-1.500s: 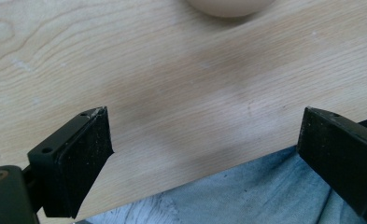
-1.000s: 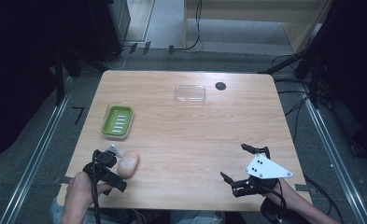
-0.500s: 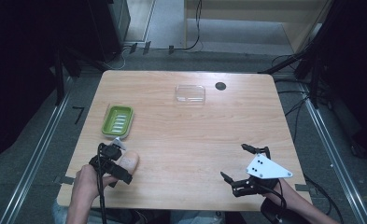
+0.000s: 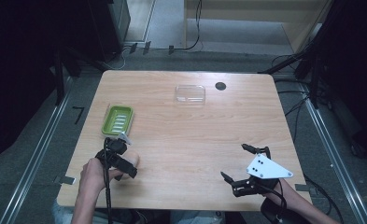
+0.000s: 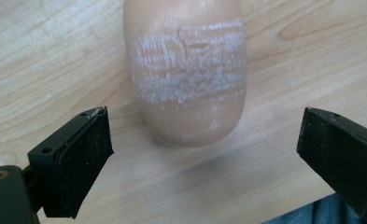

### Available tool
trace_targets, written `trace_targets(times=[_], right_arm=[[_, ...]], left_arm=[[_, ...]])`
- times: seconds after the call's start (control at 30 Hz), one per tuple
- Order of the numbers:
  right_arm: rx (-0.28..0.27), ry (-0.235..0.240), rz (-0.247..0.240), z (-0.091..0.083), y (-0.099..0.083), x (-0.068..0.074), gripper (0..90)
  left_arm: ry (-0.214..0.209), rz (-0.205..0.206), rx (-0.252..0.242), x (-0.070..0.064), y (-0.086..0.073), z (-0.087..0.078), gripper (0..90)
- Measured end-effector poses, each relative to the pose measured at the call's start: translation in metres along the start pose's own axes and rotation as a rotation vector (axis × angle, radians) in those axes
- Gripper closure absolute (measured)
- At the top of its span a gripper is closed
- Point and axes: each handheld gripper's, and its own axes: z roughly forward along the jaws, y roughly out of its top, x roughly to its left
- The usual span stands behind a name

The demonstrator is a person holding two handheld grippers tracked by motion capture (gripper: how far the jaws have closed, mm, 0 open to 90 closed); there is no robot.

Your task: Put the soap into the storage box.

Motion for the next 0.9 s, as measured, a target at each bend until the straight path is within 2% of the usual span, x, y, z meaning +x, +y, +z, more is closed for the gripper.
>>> trace_targets(times=[0.1,0.47,0.6,0.9], right_arm=[[0.0,0.0,0.001,0.0,0.0,0.0,0.0],[0.001,0.0,0.001,0.0,0.0,0.0,0.0],[0.001,0.0,0.001,0.0,0.0,0.0,0.0],[-0.002,-0.001,0.0,0.0,0.0,0.0,0.0]], left_arm=[[-0.006,-0.007,-0.002,0.002,0.003,0.001,3.6],[0.014,-0.032,-0.003,0.003,0.012,0.007,3.7],[0.013,-0.054,-0.011,0.006,0.016,0.01,3.7],[0.011,-0.1,-0.022,0.009,0.02,0.017,11.9]])
